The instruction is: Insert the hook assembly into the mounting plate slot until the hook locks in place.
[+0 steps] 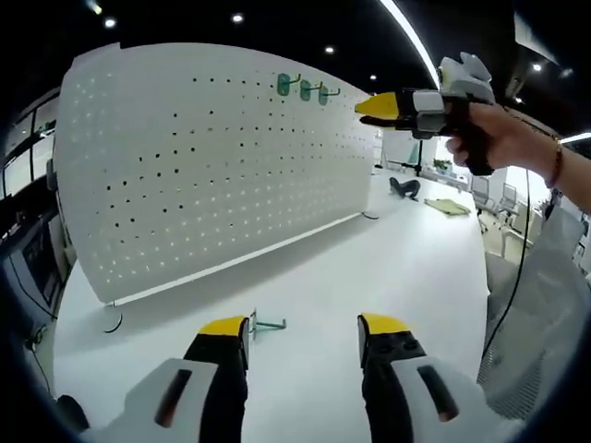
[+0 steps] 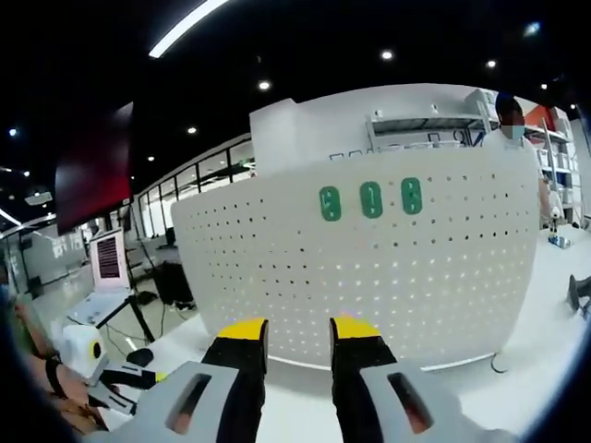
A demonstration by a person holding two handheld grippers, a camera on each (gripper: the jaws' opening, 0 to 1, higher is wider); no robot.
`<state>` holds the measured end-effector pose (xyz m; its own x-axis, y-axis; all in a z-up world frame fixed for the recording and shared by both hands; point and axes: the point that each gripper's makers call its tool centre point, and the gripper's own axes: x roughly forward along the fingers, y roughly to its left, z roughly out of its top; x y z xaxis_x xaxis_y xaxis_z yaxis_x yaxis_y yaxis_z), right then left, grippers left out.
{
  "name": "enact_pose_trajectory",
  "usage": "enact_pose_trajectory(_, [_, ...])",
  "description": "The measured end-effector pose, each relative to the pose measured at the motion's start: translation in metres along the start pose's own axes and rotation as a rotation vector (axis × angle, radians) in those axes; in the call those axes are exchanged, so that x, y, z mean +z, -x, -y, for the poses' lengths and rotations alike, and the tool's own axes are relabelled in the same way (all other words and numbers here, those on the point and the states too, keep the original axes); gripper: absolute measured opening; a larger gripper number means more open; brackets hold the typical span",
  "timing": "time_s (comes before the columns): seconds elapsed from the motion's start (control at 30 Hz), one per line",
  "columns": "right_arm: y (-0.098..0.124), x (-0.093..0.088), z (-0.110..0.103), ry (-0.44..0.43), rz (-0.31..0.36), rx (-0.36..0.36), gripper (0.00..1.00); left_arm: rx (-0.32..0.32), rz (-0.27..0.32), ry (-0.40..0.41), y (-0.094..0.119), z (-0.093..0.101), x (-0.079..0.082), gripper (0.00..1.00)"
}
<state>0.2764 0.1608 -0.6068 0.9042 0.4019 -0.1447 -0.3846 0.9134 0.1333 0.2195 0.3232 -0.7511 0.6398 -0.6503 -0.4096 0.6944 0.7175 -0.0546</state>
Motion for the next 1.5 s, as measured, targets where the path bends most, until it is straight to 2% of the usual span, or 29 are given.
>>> enact_pose_trajectory(0.23, [0.008,-0.016,-0.005,-0.002,-0.023,0.007,0.28,0.013,-0.013,0.004,-0.002,-0.005,-0.004,0.46])
enact_pose_trajectory(0.33, [0.012,-0.022,-0.009,0.002,-0.033,0.019,0.28,0.002,-0.045,-0.016,-0.006,-0.003,-0.011,0.44])
enact_pose_trajectory(0.4, [0.015,-0.026,-0.013,-0.009,-0.037,0.036,0.28,0.002,-0.052,0.007,-0.008,-0.004,-0.014,0.42])
enact_pose_trajectory(0.47, [0.018,-0.029,-0.016,0.038,-0.048,0.044,0.28,0.003,-0.048,0.016,-0.010,-0.005,-0.014,0.41])
enact_pose_trajectory(0.53, [0.020,-0.032,-0.017,0.009,-0.036,0.069,0.28,0.009,-0.064,0.012,-0.013,-0.006,-0.018,0.39])
enact_pose_trajectory(0.83, [0.031,-0.046,-0.003,-0.013,-0.060,0.059,0.27,0.033,-0.107,0.006,-0.022,-0.016,-0.025,0.33])
enact_pose_trajectory(1.1, [0.045,-0.055,-0.004,-0.006,-0.079,0.095,0.27,0.044,-0.137,-0.006,-0.031,-0.023,-0.027,0.28])
enact_pose_trajectory(1.3, [0.053,-0.055,-0.005,-0.018,-0.073,0.096,0.27,0.052,-0.162,-0.023,-0.040,-0.029,-0.030,0.27])
enact_pose_trajectory(1.5, [0.058,-0.066,-0.007,-0.037,-0.090,0.102,0.27,0.042,-0.193,-0.017,-0.046,-0.031,-0.037,0.21])
